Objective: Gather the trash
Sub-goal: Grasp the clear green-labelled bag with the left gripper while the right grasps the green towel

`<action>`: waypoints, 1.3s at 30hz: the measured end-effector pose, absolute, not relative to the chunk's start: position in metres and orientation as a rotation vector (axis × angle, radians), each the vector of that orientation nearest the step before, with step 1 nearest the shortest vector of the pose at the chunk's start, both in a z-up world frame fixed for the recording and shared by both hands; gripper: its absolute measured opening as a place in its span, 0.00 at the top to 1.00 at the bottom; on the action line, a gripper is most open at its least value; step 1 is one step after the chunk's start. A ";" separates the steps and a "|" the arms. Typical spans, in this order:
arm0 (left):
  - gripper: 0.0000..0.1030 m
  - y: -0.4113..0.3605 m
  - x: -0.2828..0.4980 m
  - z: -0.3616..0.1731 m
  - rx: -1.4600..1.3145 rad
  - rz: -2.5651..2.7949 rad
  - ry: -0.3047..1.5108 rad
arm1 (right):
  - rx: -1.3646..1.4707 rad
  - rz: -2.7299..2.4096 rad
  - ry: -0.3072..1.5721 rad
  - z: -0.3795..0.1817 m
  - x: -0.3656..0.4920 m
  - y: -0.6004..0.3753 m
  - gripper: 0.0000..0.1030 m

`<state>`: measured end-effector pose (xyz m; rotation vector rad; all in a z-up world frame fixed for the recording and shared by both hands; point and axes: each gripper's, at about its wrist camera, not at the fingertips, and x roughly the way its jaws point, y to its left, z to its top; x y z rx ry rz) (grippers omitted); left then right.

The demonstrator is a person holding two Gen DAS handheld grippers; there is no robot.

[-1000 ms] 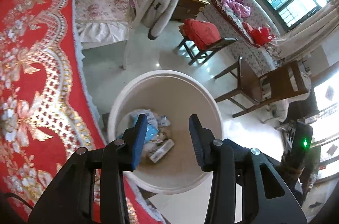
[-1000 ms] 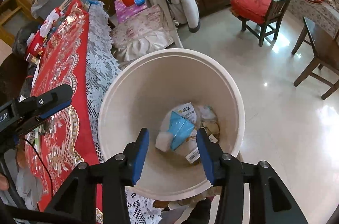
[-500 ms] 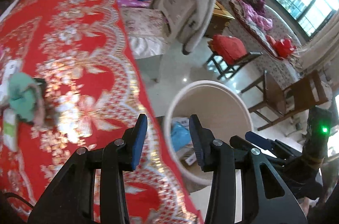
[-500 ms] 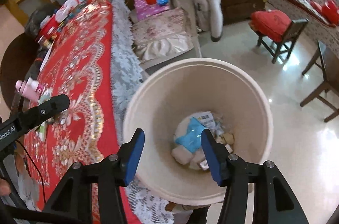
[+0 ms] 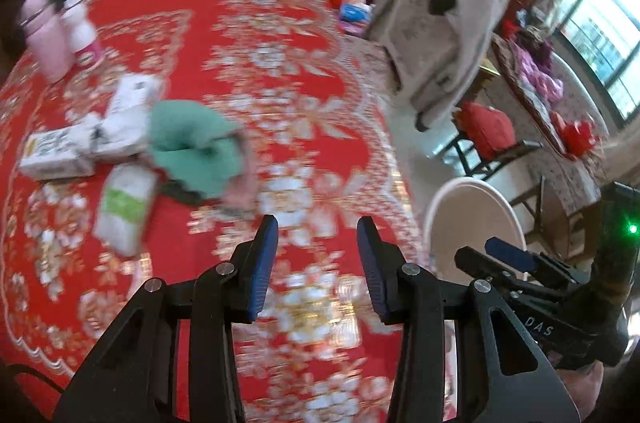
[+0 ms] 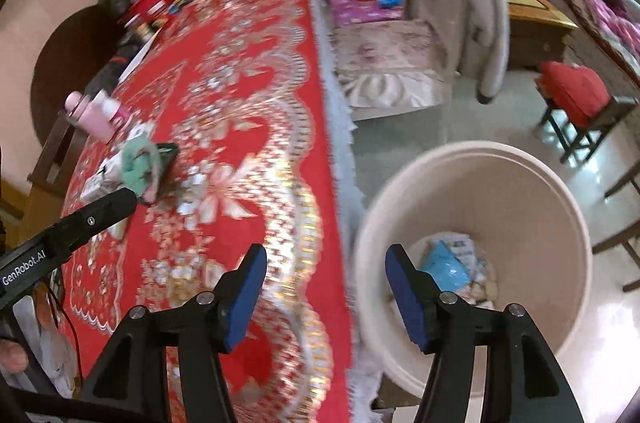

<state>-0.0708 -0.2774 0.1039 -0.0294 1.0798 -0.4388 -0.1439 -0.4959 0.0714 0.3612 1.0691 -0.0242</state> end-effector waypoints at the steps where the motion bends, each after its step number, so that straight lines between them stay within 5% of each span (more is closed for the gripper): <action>1: 0.62 -0.267 -0.069 0.103 -0.037 -0.422 1.081 | 0.353 -0.010 1.072 0.072 -0.138 -0.488 0.42; 15: 0.56 -0.148 -0.043 0.075 -0.137 -0.290 1.151 | 0.275 0.137 1.104 0.066 -0.082 -0.406 0.36; 39: 0.50 -0.149 0.017 0.028 -0.051 -0.328 1.213 | 0.141 0.258 1.108 0.067 0.019 -0.337 0.30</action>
